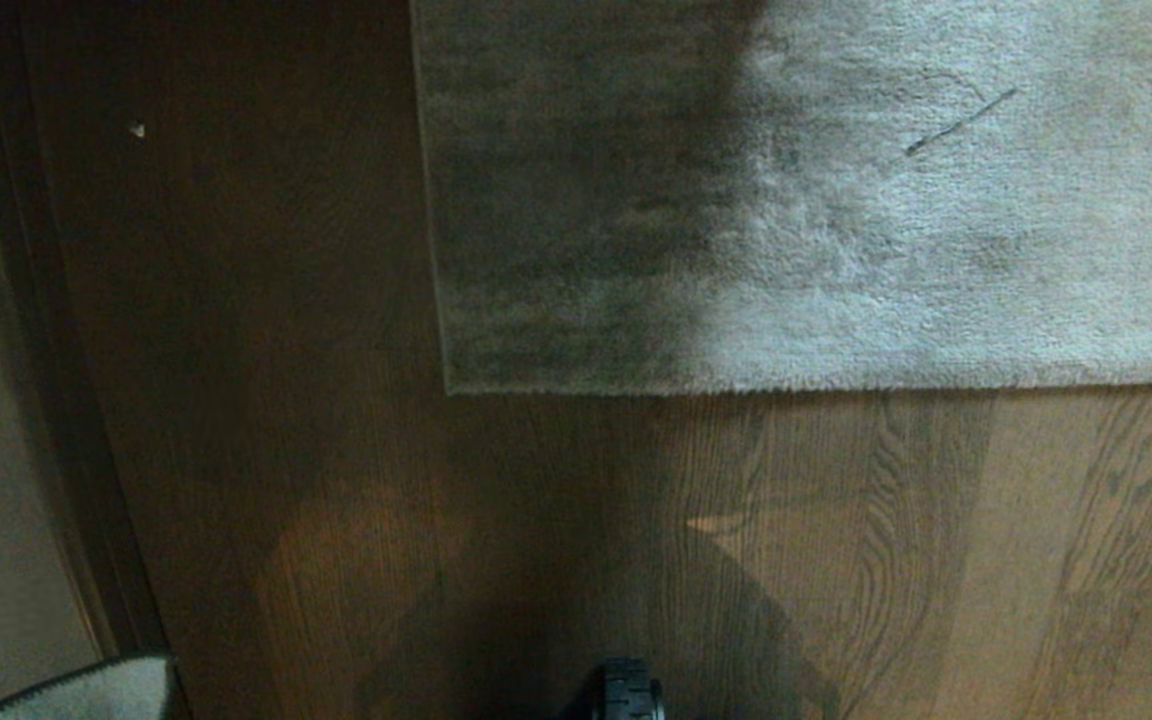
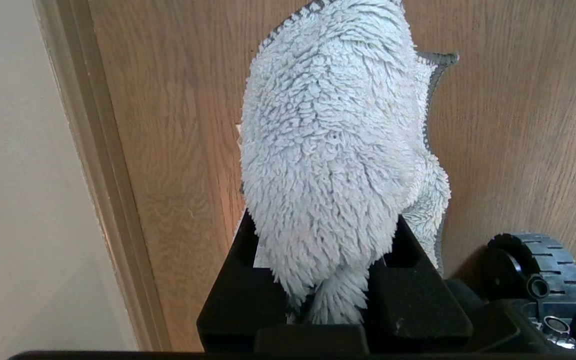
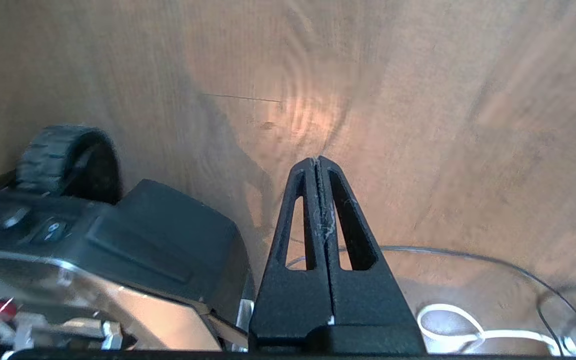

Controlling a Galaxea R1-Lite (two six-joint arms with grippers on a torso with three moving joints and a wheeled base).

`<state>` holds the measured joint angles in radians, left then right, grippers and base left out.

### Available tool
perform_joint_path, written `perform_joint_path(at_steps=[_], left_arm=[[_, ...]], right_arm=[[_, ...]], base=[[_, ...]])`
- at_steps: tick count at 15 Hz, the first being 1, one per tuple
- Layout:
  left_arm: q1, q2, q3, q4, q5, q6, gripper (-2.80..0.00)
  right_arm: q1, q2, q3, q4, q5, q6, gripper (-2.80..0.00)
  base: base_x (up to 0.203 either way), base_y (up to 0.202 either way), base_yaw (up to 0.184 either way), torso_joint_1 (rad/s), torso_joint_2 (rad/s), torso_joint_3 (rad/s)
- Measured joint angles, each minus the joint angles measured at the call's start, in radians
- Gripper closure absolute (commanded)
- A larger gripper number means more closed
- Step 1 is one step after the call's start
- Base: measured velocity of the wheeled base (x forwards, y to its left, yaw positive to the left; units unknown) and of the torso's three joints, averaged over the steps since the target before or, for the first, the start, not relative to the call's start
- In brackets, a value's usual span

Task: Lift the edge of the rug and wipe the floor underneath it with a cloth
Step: Put down the rag

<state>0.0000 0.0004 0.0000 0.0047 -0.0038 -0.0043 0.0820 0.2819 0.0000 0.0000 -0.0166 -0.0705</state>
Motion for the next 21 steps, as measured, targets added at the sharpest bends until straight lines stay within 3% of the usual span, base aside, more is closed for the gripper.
perform_joint_path(at_steps=[3,5,11,13,21], left_arm=[[0.0,0.0,0.0,0.0,0.001,0.0,0.0],[0.0,0.0,0.0,0.0,0.0,0.0,0.0],[0.0,0.0,0.0,0.0,0.0,0.0,0.0],[0.0,0.0,0.0,0.0,0.001,0.0,0.0],[0.0,0.0,0.0,0.0,0.0,0.0,0.0]], right_arm=[[-0.098,-0.006,0.0,0.0,0.0,0.0,0.0],[-0.12,-0.015,0.0,0.0,0.0,0.001,0.0],[-0.091,-0.193,0.0,0.001,-0.001,0.003,0.0],[-0.087,-0.243,0.0,0.0,-0.003,0.039,0.0],[-0.086,-0.281,0.0,-0.001,-0.008,0.07,0.0]], base=[[0.0,0.0,0.0,0.0,0.0,0.0],[0.0,0.0,0.0,0.0,0.0,0.0],[0.0,0.0,0.0,0.0,0.0,0.0],[0.0,0.0,0.0,0.0,0.0,0.0],[0.0,0.0,0.0,0.0,0.0,0.0]])
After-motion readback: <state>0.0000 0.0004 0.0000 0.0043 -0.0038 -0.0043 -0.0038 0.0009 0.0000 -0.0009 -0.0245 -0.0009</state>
